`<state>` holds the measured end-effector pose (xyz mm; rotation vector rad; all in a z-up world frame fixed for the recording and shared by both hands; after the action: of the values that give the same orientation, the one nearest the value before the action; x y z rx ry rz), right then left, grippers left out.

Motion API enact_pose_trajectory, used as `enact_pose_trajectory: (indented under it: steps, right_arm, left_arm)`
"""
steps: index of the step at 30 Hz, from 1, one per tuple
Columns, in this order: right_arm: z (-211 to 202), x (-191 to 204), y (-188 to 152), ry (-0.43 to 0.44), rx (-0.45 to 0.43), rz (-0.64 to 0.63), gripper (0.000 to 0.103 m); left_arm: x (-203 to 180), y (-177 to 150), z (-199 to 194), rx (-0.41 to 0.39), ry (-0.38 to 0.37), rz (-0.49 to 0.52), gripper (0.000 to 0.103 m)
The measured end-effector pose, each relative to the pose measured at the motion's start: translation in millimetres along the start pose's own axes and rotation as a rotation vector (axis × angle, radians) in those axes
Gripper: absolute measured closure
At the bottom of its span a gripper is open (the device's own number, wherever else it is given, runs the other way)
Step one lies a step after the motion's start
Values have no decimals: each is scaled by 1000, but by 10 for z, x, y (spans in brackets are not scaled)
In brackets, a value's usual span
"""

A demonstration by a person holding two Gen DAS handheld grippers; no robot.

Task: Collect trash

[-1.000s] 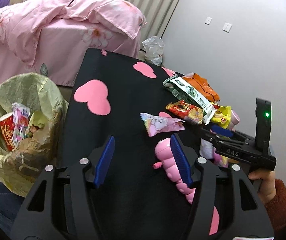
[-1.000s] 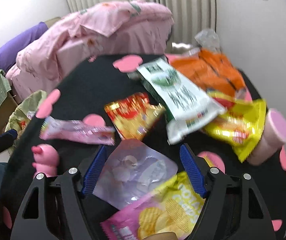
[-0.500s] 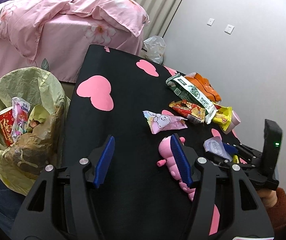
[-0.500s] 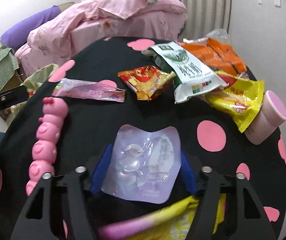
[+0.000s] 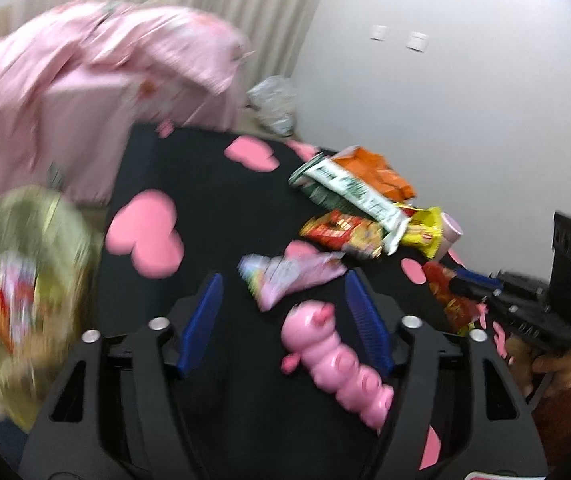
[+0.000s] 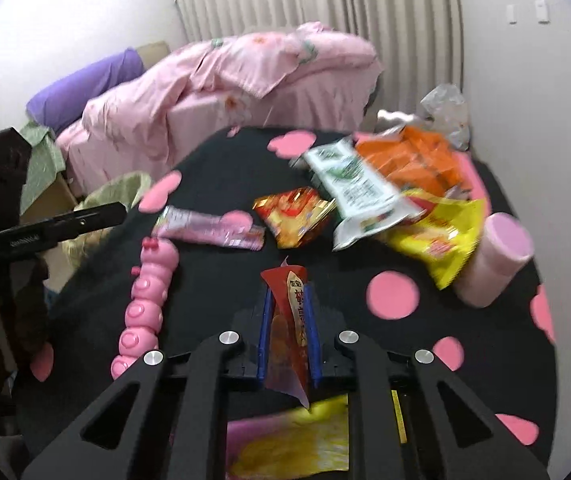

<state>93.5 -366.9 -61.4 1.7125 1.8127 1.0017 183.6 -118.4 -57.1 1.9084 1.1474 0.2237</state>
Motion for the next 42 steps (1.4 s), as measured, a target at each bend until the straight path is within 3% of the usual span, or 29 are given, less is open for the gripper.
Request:
enact_pose_trajectory:
  steps: [4,10,11,15,22,33,42]
  right_arm:
    - [-185,-166,48,-27,-52,38,86]
    - [-297,-341,-6,-43,-63,76,87]
    - [-292,-372,-30,-36,-59,90,87]
    - [-252,-398,-95,-17,-50,104,87]
    - [-228,-337,-105,-6,-57,92,87]
    - [-264,1,262,37,-111,10,87]
    - [-67,699,652,136,-117,-130,87]
  left_arm:
    - [-99,225,353,104,-63,168,36]
    - [-299,238,831,317,-60,363,37]
    - [-348,220,883,339,-44,389,40]
    - [-420,134,1059,387,93,438,73]
    - [-147,227,839,293,100,246,90]
    - [34,328,-286,7,171,59,91]
    - [533,188,-863,-70,257,-54,91]
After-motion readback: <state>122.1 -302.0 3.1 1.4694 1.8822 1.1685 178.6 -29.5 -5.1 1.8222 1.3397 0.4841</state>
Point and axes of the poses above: each gripper's, at about its wrist camera, not at the fingertips, and z roughly the way its jaws point, x to its left, y to its top, the point moved 1 cm from there along z, roughly the way its jaws point
